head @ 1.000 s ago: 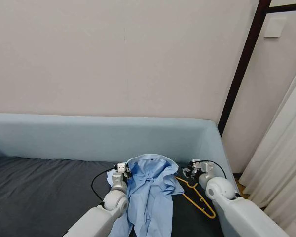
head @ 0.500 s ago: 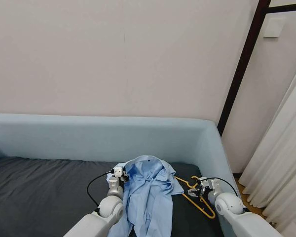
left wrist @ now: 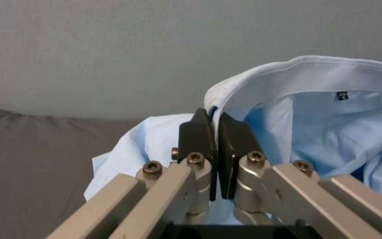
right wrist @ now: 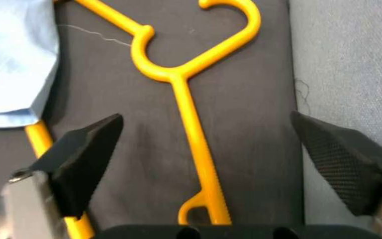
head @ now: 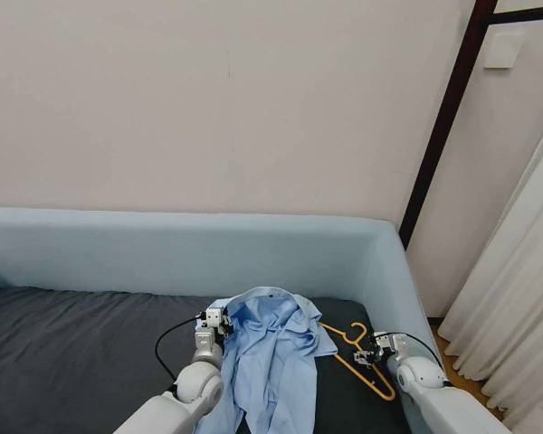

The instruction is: Pick up the clothes from the sofa and hang them on the clothes hanger.

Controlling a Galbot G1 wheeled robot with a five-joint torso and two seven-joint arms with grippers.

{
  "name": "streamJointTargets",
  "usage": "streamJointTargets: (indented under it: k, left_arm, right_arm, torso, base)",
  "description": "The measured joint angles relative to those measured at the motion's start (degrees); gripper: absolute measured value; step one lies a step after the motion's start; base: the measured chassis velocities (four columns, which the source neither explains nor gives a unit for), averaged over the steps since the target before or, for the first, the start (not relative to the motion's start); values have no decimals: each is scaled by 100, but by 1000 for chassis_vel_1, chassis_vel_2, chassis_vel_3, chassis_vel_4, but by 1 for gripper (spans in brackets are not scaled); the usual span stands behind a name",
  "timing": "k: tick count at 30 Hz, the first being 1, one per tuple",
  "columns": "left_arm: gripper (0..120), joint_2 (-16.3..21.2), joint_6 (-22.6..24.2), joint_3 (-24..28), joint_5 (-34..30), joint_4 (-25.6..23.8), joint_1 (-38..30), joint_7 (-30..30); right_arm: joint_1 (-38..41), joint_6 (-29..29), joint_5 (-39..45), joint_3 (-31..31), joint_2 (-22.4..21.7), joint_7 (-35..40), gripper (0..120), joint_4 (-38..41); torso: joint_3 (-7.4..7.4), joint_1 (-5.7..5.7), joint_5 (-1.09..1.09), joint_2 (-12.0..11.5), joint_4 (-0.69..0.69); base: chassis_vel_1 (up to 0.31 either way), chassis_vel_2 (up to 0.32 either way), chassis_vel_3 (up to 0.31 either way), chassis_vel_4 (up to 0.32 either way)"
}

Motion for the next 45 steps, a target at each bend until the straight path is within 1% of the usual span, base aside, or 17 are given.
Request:
streamJointTargets:
  k: [2, 4, 7, 8, 9, 10, 13, 14, 15, 16, 19, 20, 22, 24, 32, 37, 45]
  left_arm:
    - [0, -9, 2, 18, 23, -19, 17, 0]
    - [0, -20, 3, 19, 32, -23, 23, 0]
    - [0, -41, 3, 17, 39, -26, 27, 1]
    - [0, -41, 3, 17, 39, -26, 26, 1]
    - [0, -43, 4, 17, 39, -21, 17, 1]
    - [0, -43, 4, 17, 39, -21, 17, 1]
    - [0, -45, 3, 8, 38, -2, 7, 4]
    - [0, -46, 3, 8, 38, -1, 12, 7]
    - [0, -49, 4, 8, 40, -2, 20, 8]
    - [0, -49, 4, 8, 40, -2, 20, 8]
    - [0, -83, 4, 8, 54, -5, 39, 9]
    - [0, -86, 3, 8, 54, -8, 39, 9]
    - [0, -85, 3, 11, 54, -9, 39, 9]
    - [0, -90, 3, 16, 54, -17, 39, 9]
    - [0, -87, 2, 1, 58, -36, 68, 8]
    - [0, -60, -19, -31, 59, -28, 79, 16]
    - [0, 7, -30, -41, 59, -87, 133, 30]
  right_arm:
    - [27, 3, 21, 72, 80, -65, 85, -161]
    - [28, 10, 16, 96, 106, -101, 81, -218]
    - [33, 57, -34, 127, 165, -201, 66, -355]
    - [35, 62, -42, 128, 169, -211, 65, -371]
    - [54, 91, -68, 129, 191, -256, 59, -440]
    - [54, 91, -68, 129, 191, -256, 59, -440]
    - [68, 152, -73, 130, 196, -363, 47, -501]
    - [68, 192, -73, 130, 196, -427, 41, -520]
    - [68, 229, -75, 130, 193, -489, 37, -545]
    - [68, 229, -75, 130, 193, -489, 37, -545]
    - [60, 274, -88, 158, 192, -589, 25, -604]
    - [52, 276, -90, 160, 186, -606, 18, -604]
    - [47, 277, -91, 160, 182, -614, 15, -602]
    - [40, 289, -91, 161, 172, -623, 5, -598]
    - [-46, 381, -41, 151, 110, -546, 5, -412]
    - [-181, 743, -299, 38, -129, -359, 5, 127]
    - [64, 1057, -329, -24, -144, -60, 5, 288]
  torso:
    - [0, 0, 0, 0, 0]
    - [0, 0, 0, 0, -1]
    - [0, 0, 0, 0, -2]
    - [0, 0, 0, 0, -2]
    - [0, 0, 0, 0, -1]
    - [0, 0, 0, 0, -1]
    - [0, 0, 0, 0, 0]
    - [0, 0, 0, 0, 0]
    - [0, 0, 0, 0, 0]
    - [0, 0, 0, 0, 0]
    - [-1, 0, 0, 0, 0]
    - [-1, 0, 0, 0, 0]
    - [0, 0, 0, 0, 0]
    - [0, 0, 0, 0, 0]
    - [0, 0, 0, 0, -1]
    - [0, 0, 1, 0, -3]
    - [0, 0, 0, 0, 0]
  base:
    - [0, 0, 0, 0]
    - [0, 0, 0, 0]
    - [0, 0, 0, 0]
    - [0, 0, 0, 0]
    - [0, 0, 0, 0]
    - [0, 0, 0, 0]
    - [0, 0, 0, 0]
    - [0, 0, 0, 0]
    - [0, 0, 0, 0]
    - [0, 0, 0, 0]
    - [0, 0, 0, 0]
    - [0, 0, 0, 0]
    - [0, 0, 0, 0]
    - [0, 0, 0, 0]
    - [0, 0, 0, 0]
    - [0, 0, 0, 0]
    - [0, 0, 0, 0]
